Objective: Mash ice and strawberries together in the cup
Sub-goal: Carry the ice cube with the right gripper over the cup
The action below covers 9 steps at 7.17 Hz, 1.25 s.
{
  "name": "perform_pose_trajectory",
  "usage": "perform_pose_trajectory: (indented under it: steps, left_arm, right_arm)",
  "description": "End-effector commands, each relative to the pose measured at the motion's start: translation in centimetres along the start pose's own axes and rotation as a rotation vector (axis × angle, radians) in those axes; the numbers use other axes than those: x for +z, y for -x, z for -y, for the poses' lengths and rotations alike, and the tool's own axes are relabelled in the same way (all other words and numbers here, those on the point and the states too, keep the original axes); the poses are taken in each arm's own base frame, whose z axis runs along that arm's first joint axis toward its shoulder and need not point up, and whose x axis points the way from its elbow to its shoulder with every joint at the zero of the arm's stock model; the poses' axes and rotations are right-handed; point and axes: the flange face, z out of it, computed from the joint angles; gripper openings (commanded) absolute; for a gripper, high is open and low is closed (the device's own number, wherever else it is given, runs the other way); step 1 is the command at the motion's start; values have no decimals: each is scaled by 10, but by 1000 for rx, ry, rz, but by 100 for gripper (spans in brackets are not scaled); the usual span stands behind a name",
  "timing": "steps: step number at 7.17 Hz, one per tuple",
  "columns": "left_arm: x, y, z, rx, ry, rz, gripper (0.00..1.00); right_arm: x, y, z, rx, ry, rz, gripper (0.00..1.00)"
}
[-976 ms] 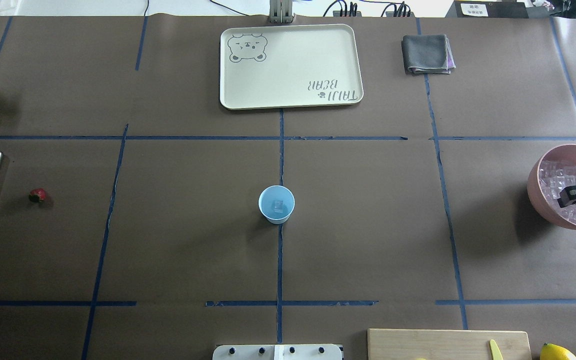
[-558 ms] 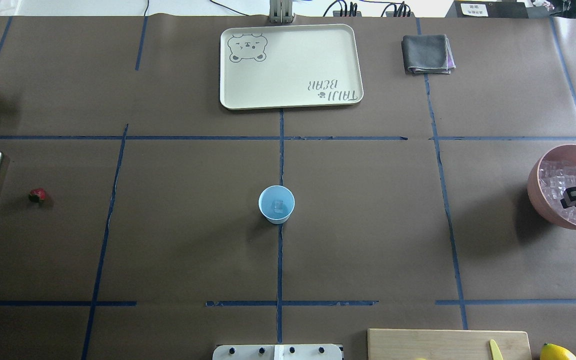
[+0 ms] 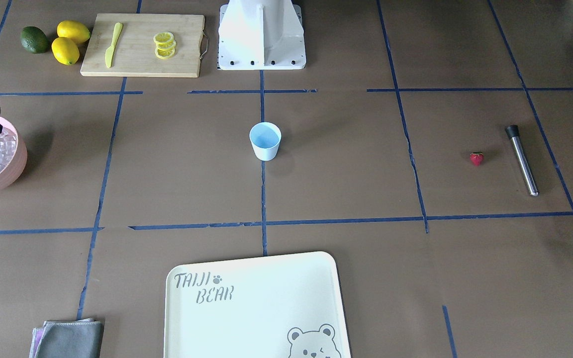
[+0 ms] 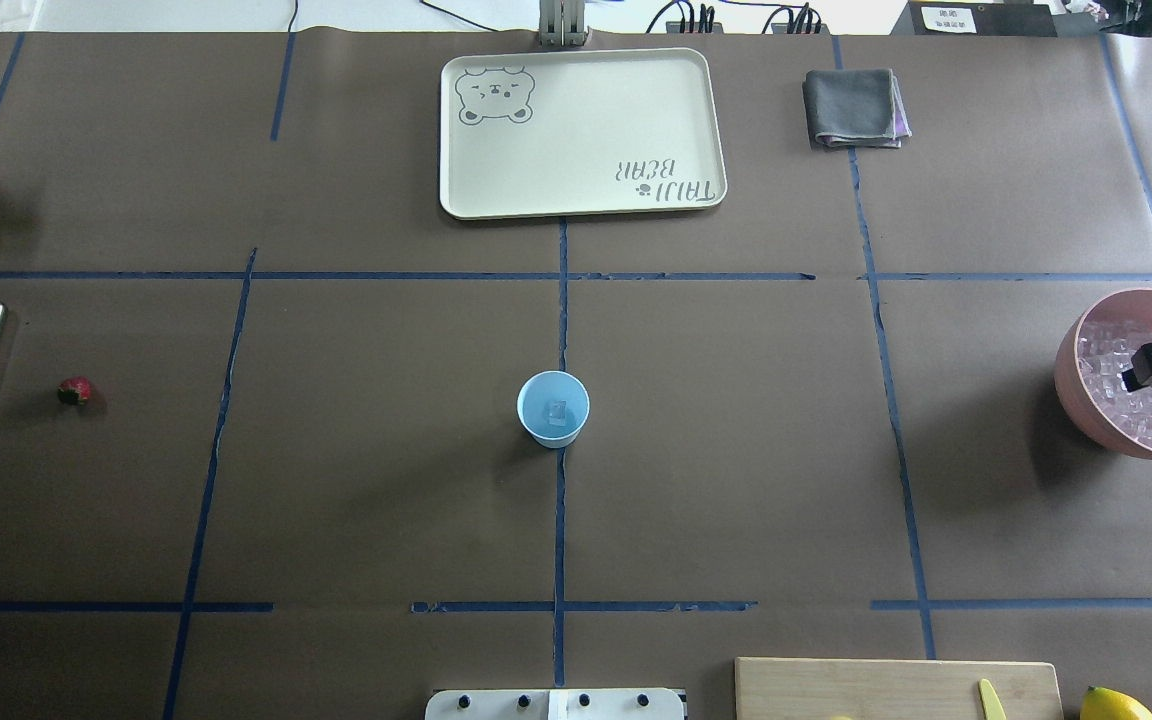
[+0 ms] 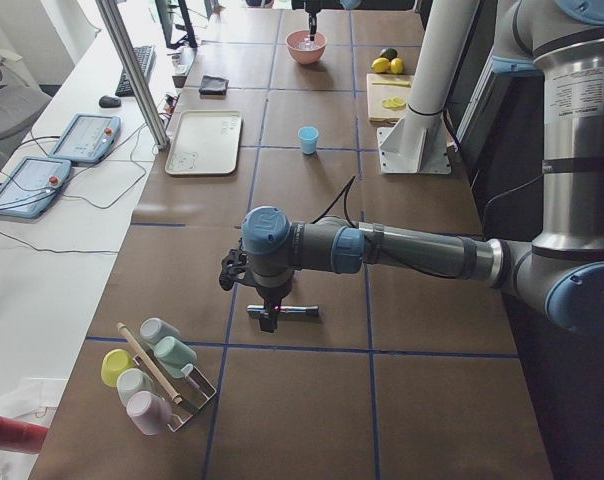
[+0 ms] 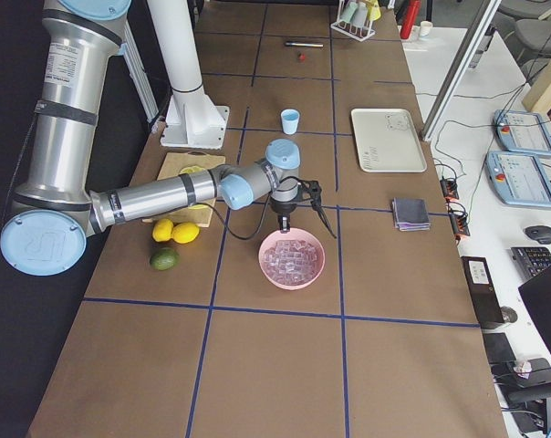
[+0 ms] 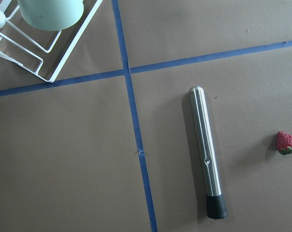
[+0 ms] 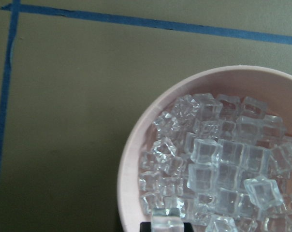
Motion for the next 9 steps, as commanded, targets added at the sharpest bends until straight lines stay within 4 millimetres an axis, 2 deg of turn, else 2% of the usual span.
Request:
perform_pose_trajectory:
  steps: [1, 2, 4, 5, 6, 8, 9]
  left_arm:
    - [0, 0, 0, 0, 0, 0, 100]
    - [0, 0, -1, -1, 1, 0, 100]
    - [0, 1, -1, -2, 0, 0, 100]
    - [-1, 0, 0, -1, -1, 0, 100]
    - [-1, 0, 0, -1, -1, 0, 100]
    - [0, 0, -1, 0, 0, 0, 100]
    - [-1, -1, 0, 1, -1, 0, 100]
  right_arm:
    - [-51, 63, 39, -6, -65, 40, 0]
    - [-60, 102, 60, -4, -65, 58, 0]
    - [-72, 214, 83, 4, -17, 79, 0]
    - [-69, 272, 85, 30, -19, 60, 0]
    - [-62, 326, 91, 75, -32, 63, 0]
    - [-35, 452, 106, 144, -65, 43, 0]
    - [-23, 507, 111, 171, -57, 39, 0]
